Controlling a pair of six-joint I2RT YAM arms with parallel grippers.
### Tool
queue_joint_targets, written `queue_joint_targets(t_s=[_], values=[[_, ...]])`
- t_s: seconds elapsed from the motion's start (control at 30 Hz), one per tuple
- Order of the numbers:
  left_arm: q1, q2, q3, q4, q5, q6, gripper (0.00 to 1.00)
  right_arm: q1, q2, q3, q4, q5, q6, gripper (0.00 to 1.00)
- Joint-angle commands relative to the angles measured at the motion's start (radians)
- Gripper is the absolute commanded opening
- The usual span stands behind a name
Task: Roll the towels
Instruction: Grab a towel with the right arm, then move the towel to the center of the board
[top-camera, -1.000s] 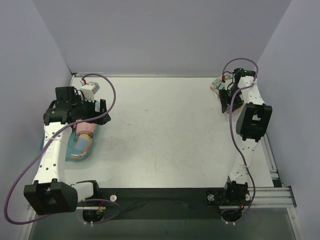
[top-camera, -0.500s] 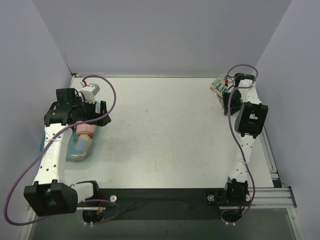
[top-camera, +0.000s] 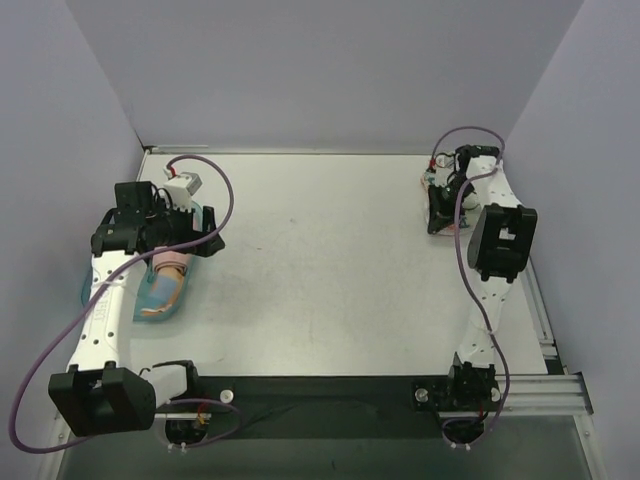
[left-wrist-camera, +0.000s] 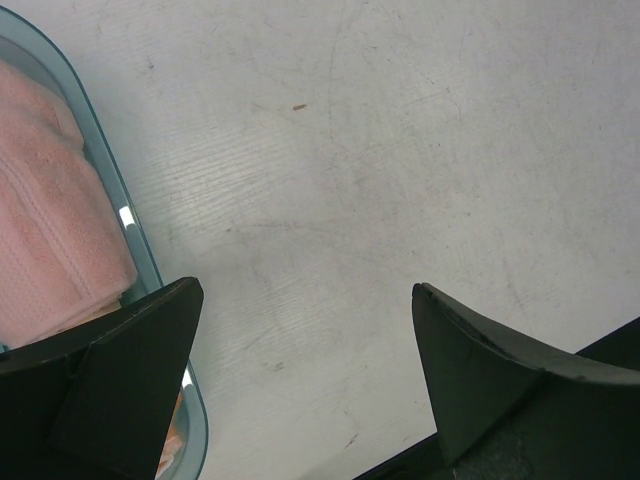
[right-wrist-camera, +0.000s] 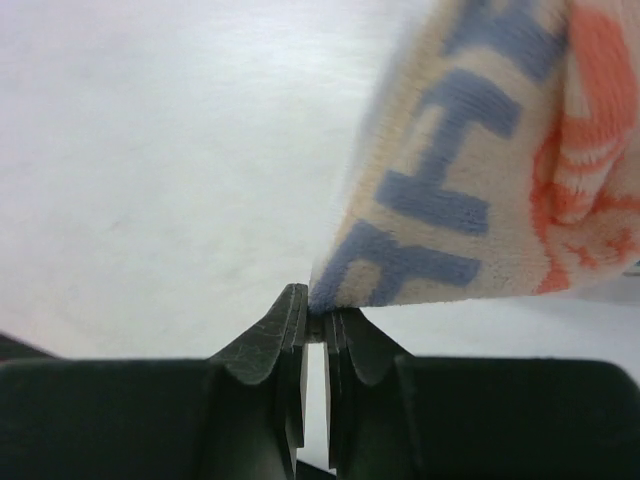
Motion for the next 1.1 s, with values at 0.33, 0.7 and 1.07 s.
queue_joint_targets(t_s=[0.33,0.7,1.07], values=[[-0.005,-0.035,-0.072,0.171,0.153,-0.090,0.95,0.428,-0.505,0.041,-0.166,-0.373,-0.076,0.00],[-0.104,-0.004,-0.158,0.291,0.176,-0.110,0.87,0.175,-0.672,-0.249,-0.192,-0.528,-0.199,0.00],[-0.490,0.240,-0.196,0.384,0.013,-0.062,0.91,0.055,-0.651,-0.362,-0.171,-0.455,-0.219,0.00]])
